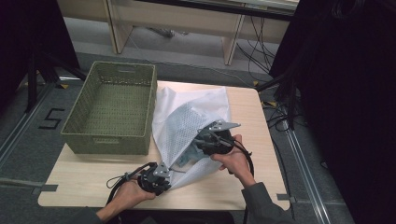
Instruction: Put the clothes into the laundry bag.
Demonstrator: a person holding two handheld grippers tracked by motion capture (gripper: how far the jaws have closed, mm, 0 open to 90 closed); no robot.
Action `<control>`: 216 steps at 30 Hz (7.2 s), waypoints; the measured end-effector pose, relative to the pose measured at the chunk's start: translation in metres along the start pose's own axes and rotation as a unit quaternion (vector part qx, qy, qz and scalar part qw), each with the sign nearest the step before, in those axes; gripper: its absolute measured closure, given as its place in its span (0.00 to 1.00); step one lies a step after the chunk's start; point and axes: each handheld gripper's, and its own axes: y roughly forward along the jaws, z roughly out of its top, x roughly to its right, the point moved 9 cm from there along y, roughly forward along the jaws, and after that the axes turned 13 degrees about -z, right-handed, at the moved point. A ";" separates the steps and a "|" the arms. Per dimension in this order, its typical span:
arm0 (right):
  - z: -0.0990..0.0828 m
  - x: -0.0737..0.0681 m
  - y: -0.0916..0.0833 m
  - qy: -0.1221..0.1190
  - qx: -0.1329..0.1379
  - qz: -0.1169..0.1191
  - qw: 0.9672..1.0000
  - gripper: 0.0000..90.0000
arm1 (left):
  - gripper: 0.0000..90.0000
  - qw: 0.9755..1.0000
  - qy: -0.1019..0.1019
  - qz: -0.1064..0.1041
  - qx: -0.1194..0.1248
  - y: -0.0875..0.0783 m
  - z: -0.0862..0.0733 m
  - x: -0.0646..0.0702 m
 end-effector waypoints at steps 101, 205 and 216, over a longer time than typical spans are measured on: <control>-0.002 0.104 0.024 0.055 -0.028 -0.094 0.994 0.71 | 0.86 0.998 0.042 0.002 0.044 0.060 0.071 0.021; -0.051 0.002 -0.031 -0.166 -0.055 -0.039 0.984 1.00 | 0.39 0.986 -0.095 0.083 0.111 -0.079 -0.010 -0.015; -0.085 0.004 -0.006 -0.174 -0.148 -0.009 0.973 0.95 | 0.37 0.985 -0.095 0.085 0.115 -0.083 -0.010 -0.017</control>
